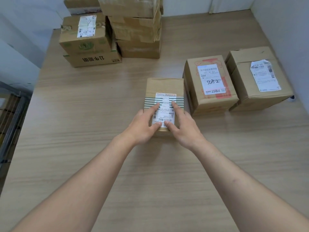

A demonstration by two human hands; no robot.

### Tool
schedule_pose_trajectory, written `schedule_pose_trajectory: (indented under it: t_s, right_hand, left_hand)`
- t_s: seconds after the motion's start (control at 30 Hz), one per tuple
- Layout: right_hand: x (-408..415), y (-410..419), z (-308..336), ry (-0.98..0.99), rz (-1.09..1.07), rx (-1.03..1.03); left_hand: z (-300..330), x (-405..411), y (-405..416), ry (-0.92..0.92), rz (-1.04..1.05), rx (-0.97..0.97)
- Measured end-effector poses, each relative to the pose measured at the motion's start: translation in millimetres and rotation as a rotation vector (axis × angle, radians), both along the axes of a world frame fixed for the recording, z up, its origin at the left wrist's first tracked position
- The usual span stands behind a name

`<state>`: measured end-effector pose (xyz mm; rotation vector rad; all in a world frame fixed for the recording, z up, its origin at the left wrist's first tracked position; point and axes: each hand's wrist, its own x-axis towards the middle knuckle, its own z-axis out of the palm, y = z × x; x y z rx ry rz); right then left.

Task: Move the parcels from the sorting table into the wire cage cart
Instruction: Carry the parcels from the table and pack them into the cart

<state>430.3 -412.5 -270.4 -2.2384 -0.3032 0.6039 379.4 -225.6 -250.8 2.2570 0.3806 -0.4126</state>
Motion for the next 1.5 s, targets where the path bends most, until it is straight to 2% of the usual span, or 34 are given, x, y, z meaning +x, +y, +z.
schedule_pose_trajectory:
  t_s: [0.17,0.37,0.97,1.2,1.5]
  right_hand:
    - [-20.2,-8.1,19.5,-0.069,0.009,0.033]
    - [-62.4,-10.3,74.0,-0.168,0.016,0.025]
    - [-274.9,38.3,242.5,-0.454,0.017,-0.006]
    - [-322.2,71.5,281.1,-0.496,0.098,0.026]
    - [-333.3,100.2,302.7,-0.492,0.281,0.040]
  left_hand:
    - [25.2,-26.4,-6.0,-0.110,0.030,-0.008]
    - [79.7,-72.1,-4.1,-0.182,-0.004,0.021]
    - [225.4,-281.3,46.4,-0.368,-0.103,0.142]
    - [257.2,-340.4,77.0,-0.428,-0.037,0.146]
    - [278.7,-382.9,92.5,-0.462,0.116,0.286]
